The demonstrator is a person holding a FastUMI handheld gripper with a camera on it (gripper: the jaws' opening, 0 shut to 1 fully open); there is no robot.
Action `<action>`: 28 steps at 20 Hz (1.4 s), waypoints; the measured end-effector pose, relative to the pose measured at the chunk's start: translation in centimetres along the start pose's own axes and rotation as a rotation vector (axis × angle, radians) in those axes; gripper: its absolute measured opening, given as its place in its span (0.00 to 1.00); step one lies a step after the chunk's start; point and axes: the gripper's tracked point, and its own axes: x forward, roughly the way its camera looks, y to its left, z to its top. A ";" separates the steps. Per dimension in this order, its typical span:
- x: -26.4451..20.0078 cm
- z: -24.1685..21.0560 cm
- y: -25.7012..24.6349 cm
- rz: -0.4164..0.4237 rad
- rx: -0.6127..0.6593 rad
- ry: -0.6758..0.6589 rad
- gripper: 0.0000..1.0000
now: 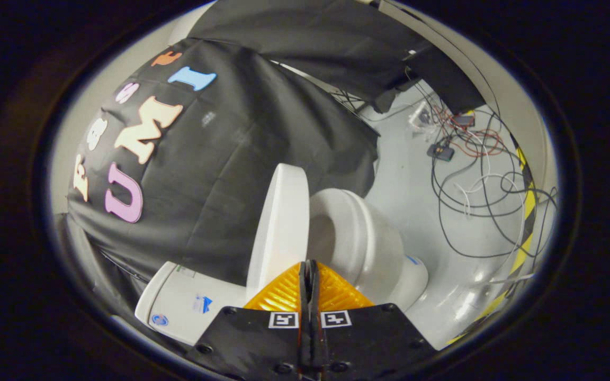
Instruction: Open the toilet lid.
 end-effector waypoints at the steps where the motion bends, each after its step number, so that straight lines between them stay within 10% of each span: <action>1: -0.4 0.3 1.0 -0.003 -0.018 -0.013 0.01; 28: -5.8 -7.1 28.7 0.233 -0.600 -0.009 0.06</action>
